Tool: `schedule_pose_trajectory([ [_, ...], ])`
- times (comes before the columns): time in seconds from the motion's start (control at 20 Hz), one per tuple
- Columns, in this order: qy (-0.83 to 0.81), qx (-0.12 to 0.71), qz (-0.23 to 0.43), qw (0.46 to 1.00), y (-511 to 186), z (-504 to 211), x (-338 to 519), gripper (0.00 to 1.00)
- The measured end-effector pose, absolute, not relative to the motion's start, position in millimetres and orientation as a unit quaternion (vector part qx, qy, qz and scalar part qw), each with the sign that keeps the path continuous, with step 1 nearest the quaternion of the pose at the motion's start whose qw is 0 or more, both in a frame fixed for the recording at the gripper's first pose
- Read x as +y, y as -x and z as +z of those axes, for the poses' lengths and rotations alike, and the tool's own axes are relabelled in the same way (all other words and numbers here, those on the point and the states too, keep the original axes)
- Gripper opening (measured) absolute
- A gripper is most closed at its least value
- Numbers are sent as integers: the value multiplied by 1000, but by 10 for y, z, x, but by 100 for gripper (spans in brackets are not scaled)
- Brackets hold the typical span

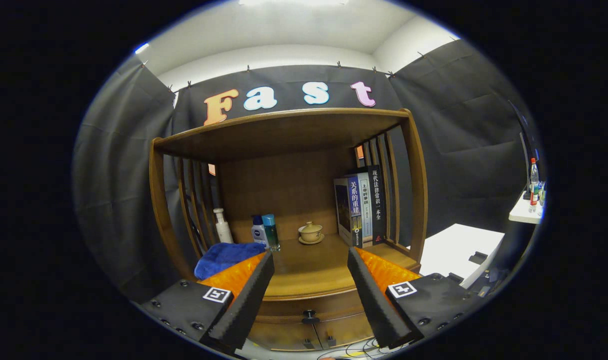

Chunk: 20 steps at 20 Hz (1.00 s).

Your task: Pull open the drawer, take out the items inside it, and place them on the countertop above the cabinet.

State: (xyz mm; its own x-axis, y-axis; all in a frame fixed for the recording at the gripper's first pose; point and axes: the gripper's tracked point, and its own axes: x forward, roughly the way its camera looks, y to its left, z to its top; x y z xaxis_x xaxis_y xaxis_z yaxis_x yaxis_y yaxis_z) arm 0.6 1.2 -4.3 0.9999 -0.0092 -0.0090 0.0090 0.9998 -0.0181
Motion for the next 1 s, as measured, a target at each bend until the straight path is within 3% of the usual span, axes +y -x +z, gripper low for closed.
schedule_pose_trajectory([
  [0.65, 14, -26, -5, 1000, -58, -228, -7, 98],
  [1.0, 0, 12, 4, 1000, -303, -1046, -76, 98],
])
